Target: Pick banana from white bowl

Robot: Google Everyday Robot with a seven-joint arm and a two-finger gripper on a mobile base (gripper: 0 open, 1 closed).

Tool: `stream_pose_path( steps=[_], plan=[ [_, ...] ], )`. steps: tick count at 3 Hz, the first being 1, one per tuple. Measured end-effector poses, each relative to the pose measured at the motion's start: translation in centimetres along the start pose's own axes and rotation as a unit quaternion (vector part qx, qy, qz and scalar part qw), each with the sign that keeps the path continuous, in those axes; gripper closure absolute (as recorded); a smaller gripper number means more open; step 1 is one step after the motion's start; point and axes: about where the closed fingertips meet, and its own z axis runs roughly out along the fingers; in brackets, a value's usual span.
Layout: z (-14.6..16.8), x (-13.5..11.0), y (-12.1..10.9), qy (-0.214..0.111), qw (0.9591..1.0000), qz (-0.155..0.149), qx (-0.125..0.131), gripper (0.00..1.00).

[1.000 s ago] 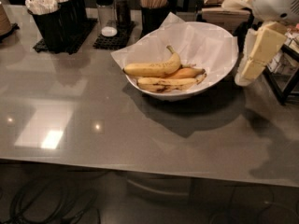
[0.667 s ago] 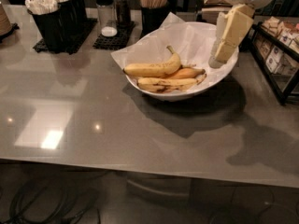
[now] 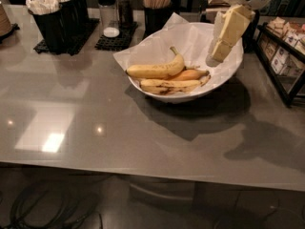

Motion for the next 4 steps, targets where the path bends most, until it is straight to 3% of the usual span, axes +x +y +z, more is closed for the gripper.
stream_pose_path(
  steps=[1, 2, 3, 4],
  plan=[
    [3.7, -0.2, -2.6, -0.023, 0.9993, -0.018, -0.023, 0.0],
    [9.0, -1.2, -4.8, -0.054, 0.9959, -0.031, -0.066, 0.0],
    [9.8, -1.1, -5.3, -0.058, 0.9958, -0.029, -0.066, 0.0],
    [10.6, 0.6, -5.0, -0.046, 0.9968, -0.001, -0.065, 0.0]
  ],
)
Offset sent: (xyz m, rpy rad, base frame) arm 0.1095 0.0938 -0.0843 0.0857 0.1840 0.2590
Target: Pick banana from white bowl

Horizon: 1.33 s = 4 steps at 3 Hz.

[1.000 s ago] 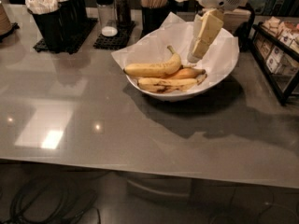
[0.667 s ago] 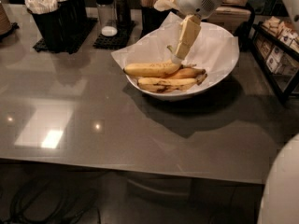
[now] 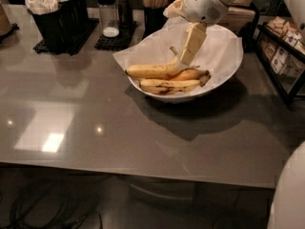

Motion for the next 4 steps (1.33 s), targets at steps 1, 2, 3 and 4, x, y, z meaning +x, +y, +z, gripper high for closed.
stream_pose_path(
  steps=[1, 2, 3, 4],
  plan=[
    [2.56, 1.56, -0.08, -0.004, 0.9996, 0.02, -0.018, 0.0],
    [2.68, 1.61, -0.11, -0.004, 0.9996, 0.021, -0.018, 0.0],
    [2.69, 1.61, -0.11, -0.004, 0.9996, 0.021, -0.018, 0.15],
    [3.14, 1.45, -0.2, -0.004, 0.9996, 0.018, -0.02, 0.09]
  ],
)
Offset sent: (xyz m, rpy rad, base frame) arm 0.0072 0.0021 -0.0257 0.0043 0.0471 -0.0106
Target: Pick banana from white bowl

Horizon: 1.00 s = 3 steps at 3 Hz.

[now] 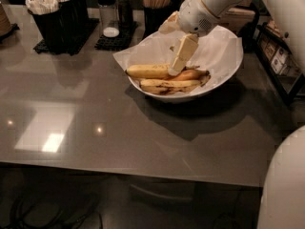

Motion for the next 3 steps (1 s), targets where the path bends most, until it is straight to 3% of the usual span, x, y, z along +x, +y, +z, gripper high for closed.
stream_pose_path(
  steps=[1, 2, 3],
  plan=[
    [2.9, -0.3, 0.1, -0.011, 0.9995, -0.011, -0.026, 0.03],
    [5.4, -0.2, 0.2, -0.023, 0.9986, -0.014, -0.046, 0.13],
    [5.8, 0.2, -0.1, -0.026, 0.9984, -0.016, -0.047, 0.14]
  ],
)
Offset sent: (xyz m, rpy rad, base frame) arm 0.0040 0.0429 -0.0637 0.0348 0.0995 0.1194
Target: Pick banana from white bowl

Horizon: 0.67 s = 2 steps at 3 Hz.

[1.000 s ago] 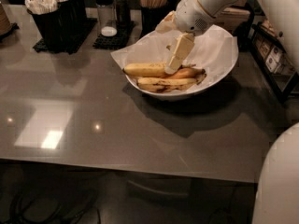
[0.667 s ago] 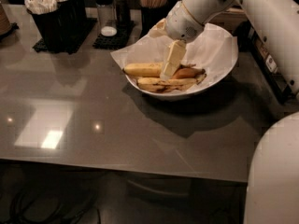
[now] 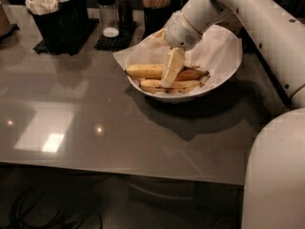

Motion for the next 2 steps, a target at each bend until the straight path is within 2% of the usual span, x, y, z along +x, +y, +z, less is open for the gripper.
stream_pose_path(
  steps=[2],
  plan=[
    [-2.8, 1.1, 0.0, 0.012, 0.9998, 0.002, 0.014, 0.11]
  ],
)
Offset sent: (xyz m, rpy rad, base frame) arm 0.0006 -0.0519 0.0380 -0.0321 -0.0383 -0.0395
